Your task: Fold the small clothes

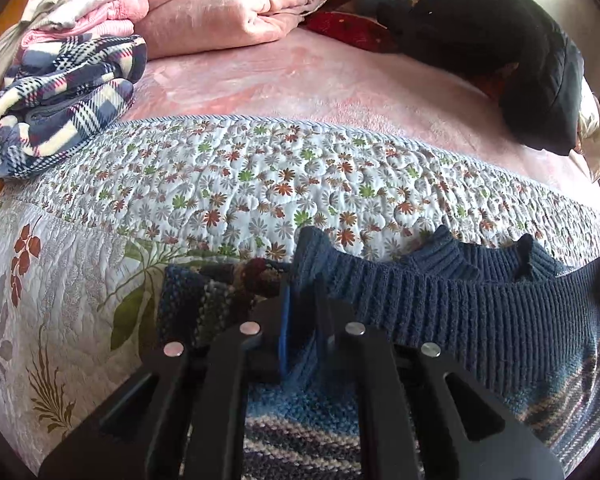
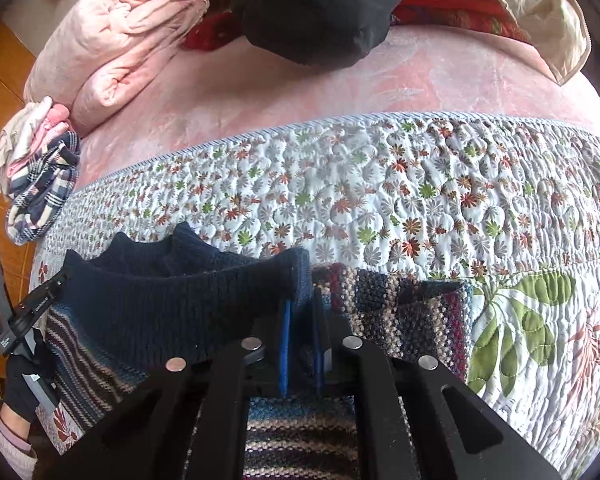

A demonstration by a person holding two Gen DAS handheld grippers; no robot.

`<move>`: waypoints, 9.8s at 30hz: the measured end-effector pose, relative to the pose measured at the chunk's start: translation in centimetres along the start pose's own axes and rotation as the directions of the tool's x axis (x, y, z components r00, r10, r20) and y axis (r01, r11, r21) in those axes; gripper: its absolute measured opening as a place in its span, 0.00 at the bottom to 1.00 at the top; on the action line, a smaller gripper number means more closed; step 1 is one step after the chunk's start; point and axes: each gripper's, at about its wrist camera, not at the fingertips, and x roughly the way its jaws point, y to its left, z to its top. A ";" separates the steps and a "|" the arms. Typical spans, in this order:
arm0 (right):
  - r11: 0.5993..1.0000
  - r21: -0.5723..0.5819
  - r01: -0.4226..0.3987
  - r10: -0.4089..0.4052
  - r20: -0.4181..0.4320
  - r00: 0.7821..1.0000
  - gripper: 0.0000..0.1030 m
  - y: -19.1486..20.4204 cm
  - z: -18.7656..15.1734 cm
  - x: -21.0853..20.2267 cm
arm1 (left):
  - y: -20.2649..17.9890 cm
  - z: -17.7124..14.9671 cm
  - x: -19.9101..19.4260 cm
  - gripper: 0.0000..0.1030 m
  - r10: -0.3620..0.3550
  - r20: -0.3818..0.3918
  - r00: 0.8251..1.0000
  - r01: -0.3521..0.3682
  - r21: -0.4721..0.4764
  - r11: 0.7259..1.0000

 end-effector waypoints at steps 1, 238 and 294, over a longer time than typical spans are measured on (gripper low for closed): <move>1.000 0.003 0.003 -0.003 -0.004 1.000 0.09 -0.1 0.0 0.3 | -0.1 0.0 0.2 0.12 0.007 -0.003 1.000 -0.007 0.005 1.000; 0.914 -0.001 -0.405 0.391 -0.261 0.882 0.51 16.6 -16.0 3.4 | 11.2 -5.0 -4.1 0.26 -0.316 -0.140 0.938 0.270 -0.276 0.923; 0.900 -0.058 -0.432 0.417 -0.174 0.892 0.67 16.4 -13.4 -0.4 | 16.1 -9.2 -9.4 0.79 -0.418 -0.053 0.907 0.376 -0.349 0.858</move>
